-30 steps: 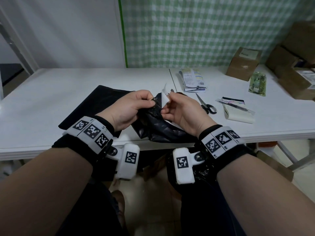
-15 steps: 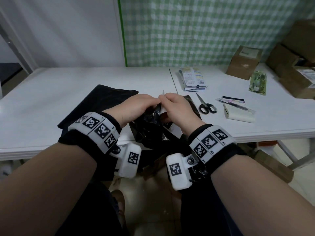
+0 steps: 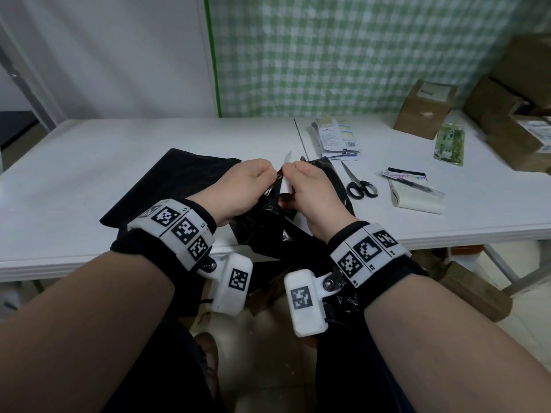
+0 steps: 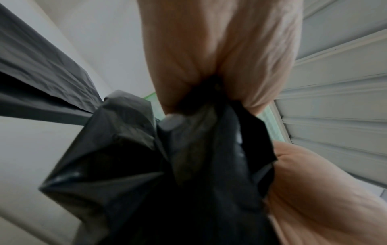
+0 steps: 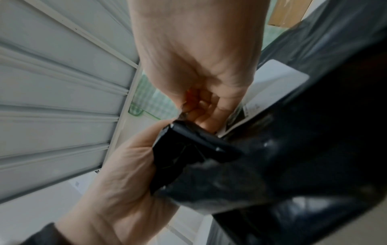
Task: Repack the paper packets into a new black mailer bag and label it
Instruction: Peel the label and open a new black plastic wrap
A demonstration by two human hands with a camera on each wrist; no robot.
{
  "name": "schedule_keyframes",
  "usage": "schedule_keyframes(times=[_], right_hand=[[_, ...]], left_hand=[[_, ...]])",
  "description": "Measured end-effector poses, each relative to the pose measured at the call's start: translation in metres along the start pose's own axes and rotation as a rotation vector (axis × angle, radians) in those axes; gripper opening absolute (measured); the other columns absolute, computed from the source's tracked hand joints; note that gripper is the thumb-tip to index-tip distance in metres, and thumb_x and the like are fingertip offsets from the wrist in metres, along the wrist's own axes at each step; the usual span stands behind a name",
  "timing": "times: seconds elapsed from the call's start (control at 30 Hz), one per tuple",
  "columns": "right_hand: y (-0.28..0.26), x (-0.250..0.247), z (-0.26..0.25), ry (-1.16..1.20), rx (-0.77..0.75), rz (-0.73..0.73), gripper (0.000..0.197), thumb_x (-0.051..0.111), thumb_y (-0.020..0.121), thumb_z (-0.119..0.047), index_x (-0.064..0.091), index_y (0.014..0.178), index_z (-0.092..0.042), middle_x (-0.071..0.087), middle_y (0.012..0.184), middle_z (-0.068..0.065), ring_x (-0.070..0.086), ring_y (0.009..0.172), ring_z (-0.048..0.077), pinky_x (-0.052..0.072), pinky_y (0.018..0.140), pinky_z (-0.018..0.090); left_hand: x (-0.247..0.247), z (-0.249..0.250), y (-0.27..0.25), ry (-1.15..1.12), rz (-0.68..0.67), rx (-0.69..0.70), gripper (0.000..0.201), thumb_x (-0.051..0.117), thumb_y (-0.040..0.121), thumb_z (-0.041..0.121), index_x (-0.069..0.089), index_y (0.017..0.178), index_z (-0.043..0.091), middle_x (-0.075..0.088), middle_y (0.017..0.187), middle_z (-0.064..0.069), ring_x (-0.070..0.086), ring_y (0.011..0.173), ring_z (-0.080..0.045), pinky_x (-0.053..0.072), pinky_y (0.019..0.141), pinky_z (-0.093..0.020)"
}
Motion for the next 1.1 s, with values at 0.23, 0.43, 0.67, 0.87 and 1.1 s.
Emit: schedule_keyframes(times=[0.23, 0.43, 0.67, 0.87, 1.1], right_hand=[[0.008, -0.038, -0.008, 0.112, 0.056, 0.186, 0.012, 0.041, 0.092, -0.018, 0.051, 0.090, -0.011, 0.053, 0.085, 0.012, 0.053, 0.073, 0.025, 0.047, 0.069, 0.036], [0.001, -0.025, -0.010, -0.004, 0.023, 0.038, 0.021, 0.043, 0.094, -0.019, 0.048, 0.073, -0.019, 0.050, 0.079, 0.008, 0.050, 0.077, 0.023, 0.043, 0.072, 0.038], [-0.009, -0.012, -0.006, 0.069, 0.051, -0.058, 0.014, 0.039, 0.097, -0.010, 0.053, 0.097, -0.009, 0.052, 0.091, 0.015, 0.052, 0.082, 0.025, 0.045, 0.070, 0.032], [-0.012, -0.009, -0.007, 0.084, 0.081, -0.012, 0.020, 0.038, 0.095, -0.012, 0.056, 0.102, -0.008, 0.055, 0.096, 0.017, 0.055, 0.088, 0.027, 0.048, 0.073, 0.036], [-0.001, -0.006, 0.004, -0.154, -0.018, 0.107, 0.035, 0.047, 0.070, -0.056, 0.051, 0.052, -0.026, 0.052, 0.068, 0.006, 0.055, 0.072, 0.028, 0.048, 0.082, 0.059]], left_hand=[[-0.022, -0.020, -0.002, -0.301, 0.174, -0.155, 0.023, 0.043, 0.096, 0.016, 0.050, 0.075, 0.012, 0.053, 0.078, -0.005, 0.055, 0.065, -0.013, 0.057, 0.059, -0.025], [-0.008, -0.007, -0.003, -0.203, -0.020, -0.373, 0.041, 0.041, 0.092, 0.053, 0.058, 0.095, 0.017, 0.057, 0.083, -0.003, 0.057, 0.064, -0.017, 0.054, 0.062, -0.031], [0.006, -0.003, 0.005, -0.164, -0.016, -0.338, 0.040, 0.047, 0.090, 0.051, 0.054, 0.070, 0.018, 0.050, 0.061, 0.006, 0.044, 0.047, -0.006, 0.038, 0.044, -0.013], [0.009, 0.001, 0.006, -0.260, 0.057, -0.179, 0.030, 0.050, 0.095, 0.022, 0.049, 0.065, 0.016, 0.048, 0.059, 0.001, 0.045, 0.042, -0.002, 0.038, 0.042, -0.014], [0.013, -0.001, 0.009, 0.027, 0.089, -0.225, 0.035, 0.048, 0.091, 0.038, 0.044, 0.062, 0.018, 0.045, 0.060, 0.001, 0.042, 0.056, -0.016, 0.035, 0.057, -0.026]])
Point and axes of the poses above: each hand's wrist, its own y-axis towards the middle knuckle, its own x-axis out of the palm, z = x × y, the point moved 2 cm from there along y, towards the middle knuckle
